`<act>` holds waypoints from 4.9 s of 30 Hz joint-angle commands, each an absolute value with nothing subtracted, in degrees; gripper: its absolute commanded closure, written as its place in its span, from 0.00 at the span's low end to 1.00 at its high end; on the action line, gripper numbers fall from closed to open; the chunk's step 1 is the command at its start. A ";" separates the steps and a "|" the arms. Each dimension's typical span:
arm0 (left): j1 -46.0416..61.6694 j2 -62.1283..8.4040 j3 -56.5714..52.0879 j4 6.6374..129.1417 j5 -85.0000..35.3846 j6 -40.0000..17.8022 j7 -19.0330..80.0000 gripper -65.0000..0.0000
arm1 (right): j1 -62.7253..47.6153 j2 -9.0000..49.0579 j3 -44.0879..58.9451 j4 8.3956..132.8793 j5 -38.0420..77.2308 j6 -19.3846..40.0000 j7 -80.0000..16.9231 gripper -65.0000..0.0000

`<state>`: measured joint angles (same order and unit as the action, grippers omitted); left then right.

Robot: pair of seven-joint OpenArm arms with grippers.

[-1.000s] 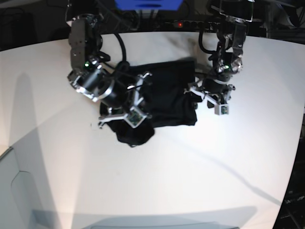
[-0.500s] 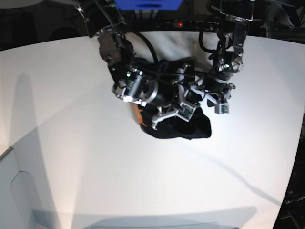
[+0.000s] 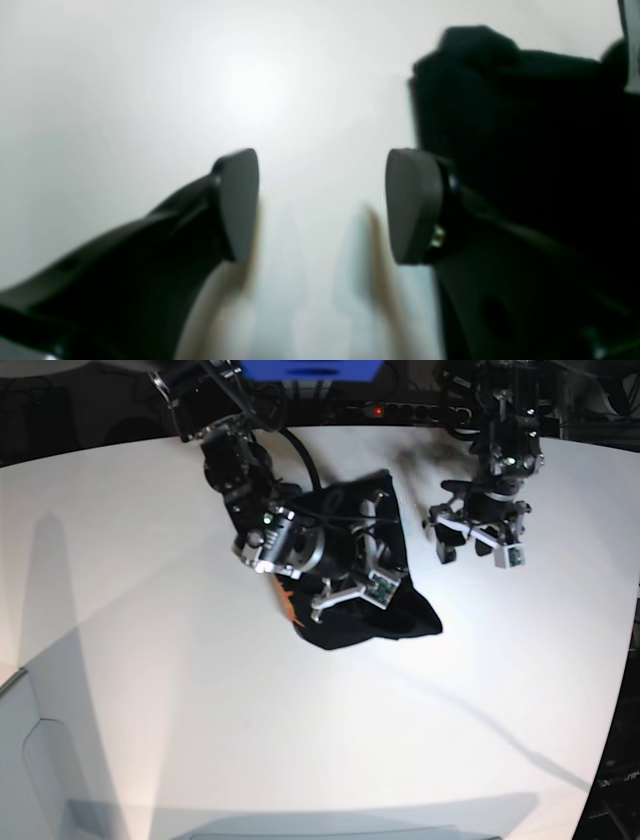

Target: Fold the T-shirt properly

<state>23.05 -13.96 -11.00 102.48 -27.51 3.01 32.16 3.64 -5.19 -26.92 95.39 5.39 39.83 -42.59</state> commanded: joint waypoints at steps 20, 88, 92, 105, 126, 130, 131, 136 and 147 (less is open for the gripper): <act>28.00 -13.93 -28.35 109.67 -27.82 2.59 30.99 0.40 | 2.59 -3.38 -18.68 111.34 6.46 40.00 -41.19 0.45; 7.96 -7.08 -5.85 94.37 -43.56 2.68 30.81 0.71 | -5.67 7.16 -21.76 111.60 6.46 40.00 -41.01 0.45; 8.22 -7.25 -5.93 95.96 -43.91 2.95 30.90 1.00 | -5.58 7.16 -21.76 111.52 6.46 40.00 -41.01 0.45; 17.10 -7.25 -12.26 103.52 -43.91 2.86 30.90 1.00 | -5.14 6.99 -21.76 111.43 6.46 40.00 -40.66 0.45; 16.22 -7.25 -12.44 90.68 -43.56 2.59 30.55 1.00 | 3.65 -3.65 -16.92 105.45 6.46 40.00 -40.84 0.85; 16.31 -7.34 -12.44 90.68 -43.47 2.59 30.64 1.00 | 6.90 -6.02 -17.01 97.71 6.55 40.00 -40.57 1.00; 16.31 -7.52 -12.44 90.68 -43.47 2.59 30.81 1.00 | 7.69 -6.64 -17.01 95.96 6.55 40.00 -40.57 1.00; 17.19 -7.60 -12.44 90.68 -43.47 2.59 30.55 1.00 | 10.86 -7.25 -17.01 86.81 6.64 40.00 -36.18 1.00; 18.33 -9.01 -12.70 87.60 -43.47 2.59 30.55 1.00 | 14.46 -3.38 -16.57 69.14 6.73 40.00 -25.01 1.00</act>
